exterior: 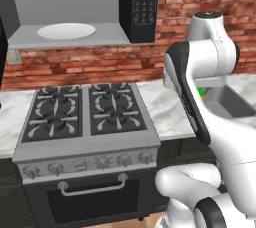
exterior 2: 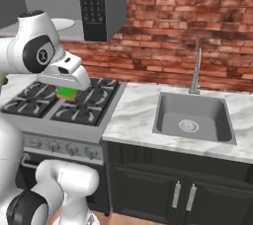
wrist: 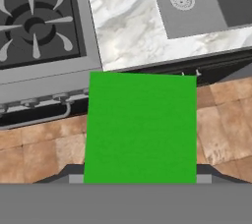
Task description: Place the sponge inside the microwave to prepare for sanitizing.
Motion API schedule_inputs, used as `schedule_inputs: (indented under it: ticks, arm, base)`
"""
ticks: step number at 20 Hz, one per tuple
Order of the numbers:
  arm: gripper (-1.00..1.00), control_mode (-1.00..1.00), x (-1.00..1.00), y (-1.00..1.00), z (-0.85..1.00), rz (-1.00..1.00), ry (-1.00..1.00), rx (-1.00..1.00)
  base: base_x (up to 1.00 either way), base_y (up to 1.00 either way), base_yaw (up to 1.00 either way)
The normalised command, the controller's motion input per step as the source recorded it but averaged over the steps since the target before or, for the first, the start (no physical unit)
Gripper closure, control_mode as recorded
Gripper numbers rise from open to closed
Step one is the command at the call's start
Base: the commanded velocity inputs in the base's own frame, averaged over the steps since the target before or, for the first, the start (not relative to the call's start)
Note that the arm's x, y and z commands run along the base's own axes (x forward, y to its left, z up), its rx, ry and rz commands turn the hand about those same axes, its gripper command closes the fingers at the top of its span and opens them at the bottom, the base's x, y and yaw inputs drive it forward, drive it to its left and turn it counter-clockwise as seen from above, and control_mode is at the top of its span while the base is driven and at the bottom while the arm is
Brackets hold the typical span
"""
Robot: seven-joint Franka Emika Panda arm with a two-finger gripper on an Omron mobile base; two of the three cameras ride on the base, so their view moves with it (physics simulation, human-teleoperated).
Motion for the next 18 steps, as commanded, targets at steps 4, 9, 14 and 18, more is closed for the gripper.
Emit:
schedule_inputs:
  ticks: [4, 9, 14, 18]
  arm:
    - [1.0, 1.0, 0.0, 0.0, 0.0, 0.0, 0.0, 0.0]
    - [1.0, 1.0, 0.0, 0.0, 0.0, 0.0, 0.0, 0.0]
    - [1.0, 1.0, 0.0, 0.0, 0.0, 0.0, 0.0, 0.0]
    - [1.0, 1.0, 0.0, 0.0, 0.0, 0.0, 0.0, 0.0]
  base:
    - [0.01, 0.22, 0.16]
    - [0.03, 0.23, 0.17]
    - [0.02, 0.29, 0.15]
    - [0.14, 0.42, 0.06]
